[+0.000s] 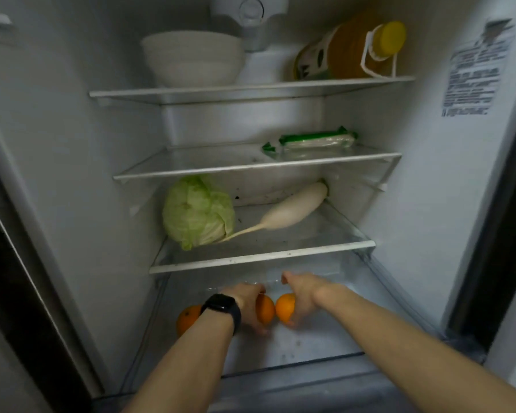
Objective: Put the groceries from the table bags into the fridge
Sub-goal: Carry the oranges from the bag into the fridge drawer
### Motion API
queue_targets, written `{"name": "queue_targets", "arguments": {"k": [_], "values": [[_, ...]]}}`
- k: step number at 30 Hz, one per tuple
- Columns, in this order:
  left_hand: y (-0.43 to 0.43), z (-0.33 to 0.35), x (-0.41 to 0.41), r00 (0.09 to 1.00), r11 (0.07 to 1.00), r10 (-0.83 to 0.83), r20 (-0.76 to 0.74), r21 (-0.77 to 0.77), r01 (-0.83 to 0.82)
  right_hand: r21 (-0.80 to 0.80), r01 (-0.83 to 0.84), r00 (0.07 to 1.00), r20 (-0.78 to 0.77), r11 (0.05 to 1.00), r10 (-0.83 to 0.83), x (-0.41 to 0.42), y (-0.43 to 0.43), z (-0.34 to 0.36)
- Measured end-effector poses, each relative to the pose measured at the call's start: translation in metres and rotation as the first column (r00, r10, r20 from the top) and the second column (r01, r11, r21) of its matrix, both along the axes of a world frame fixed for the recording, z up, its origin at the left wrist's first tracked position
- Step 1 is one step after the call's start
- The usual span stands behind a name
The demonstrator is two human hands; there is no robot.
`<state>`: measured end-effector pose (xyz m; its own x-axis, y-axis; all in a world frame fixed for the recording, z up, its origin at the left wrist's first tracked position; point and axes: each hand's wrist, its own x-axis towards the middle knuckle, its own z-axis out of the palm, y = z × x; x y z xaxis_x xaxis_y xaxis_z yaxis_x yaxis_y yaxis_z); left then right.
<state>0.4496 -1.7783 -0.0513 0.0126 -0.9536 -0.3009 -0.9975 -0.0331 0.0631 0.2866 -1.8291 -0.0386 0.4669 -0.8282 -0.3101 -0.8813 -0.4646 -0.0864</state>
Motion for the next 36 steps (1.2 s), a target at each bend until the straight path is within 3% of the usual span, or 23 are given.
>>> {"name": "queue_targets", "arguments": {"k": [4, 7, 11, 14, 16, 19, 24, 31, 36], "values": [[0.014, 0.025, 0.002, 0.999, 0.998, 0.043, -0.015, -0.052, -0.043, 0.024, 0.035, 0.992, 0.123, 0.999, -0.037, -0.025, 0.010, 0.032], [0.035, 0.054, -0.006, 0.996, 0.987, 0.064, -0.054, -0.144, -0.072, 0.021, 0.037, 0.907, 0.420, 0.999, -0.042, -0.050, 0.042, 0.048], [0.097, 0.080, -0.021, 0.962, 0.886, 0.021, -0.271, -0.441, -0.143, -0.145, 0.090, 0.568, 0.820, 0.985, 0.069, -0.086, 0.115, 0.046], [0.162, 0.068, -0.037, 0.901, 0.754, -0.034, -0.433, -0.603, -0.262, -0.207, 0.132, 0.320, 0.935, 0.969, 0.156, -0.107, 0.182, 0.024], [0.209, 0.046, -0.048, 0.890, 0.702, -0.027, -0.456, -0.643, -0.308, -0.203, 0.109, 0.228, 0.958, 0.973, 0.174, -0.117, 0.223, 0.006], [0.286, 0.004, -0.062, 0.899, 0.657, 0.044, -0.435, -0.666, -0.354, -0.184, 0.023, 0.236, 0.956, 0.983, 0.173, -0.124, 0.271, -0.023], [0.424, -0.056, -0.071, 0.837, 0.634, 0.301, -0.456, -0.560, -0.533, -0.230, -0.149, 0.379, 0.885, 0.962, 0.270, -0.111, 0.342, -0.070], [0.599, -0.111, -0.063, 0.617, 0.488, 0.627, -0.475, -0.378, -0.787, -0.170, -0.498, 0.481, 0.761, 0.850, 0.434, -0.066, 0.465, -0.124], [0.727, -0.131, -0.056, 0.452, 0.337, 0.754, -0.476, -0.310, -0.889, -0.122, -0.700, 0.457, 0.680, 0.703, 0.573, -0.016, 0.566, -0.142]]}}
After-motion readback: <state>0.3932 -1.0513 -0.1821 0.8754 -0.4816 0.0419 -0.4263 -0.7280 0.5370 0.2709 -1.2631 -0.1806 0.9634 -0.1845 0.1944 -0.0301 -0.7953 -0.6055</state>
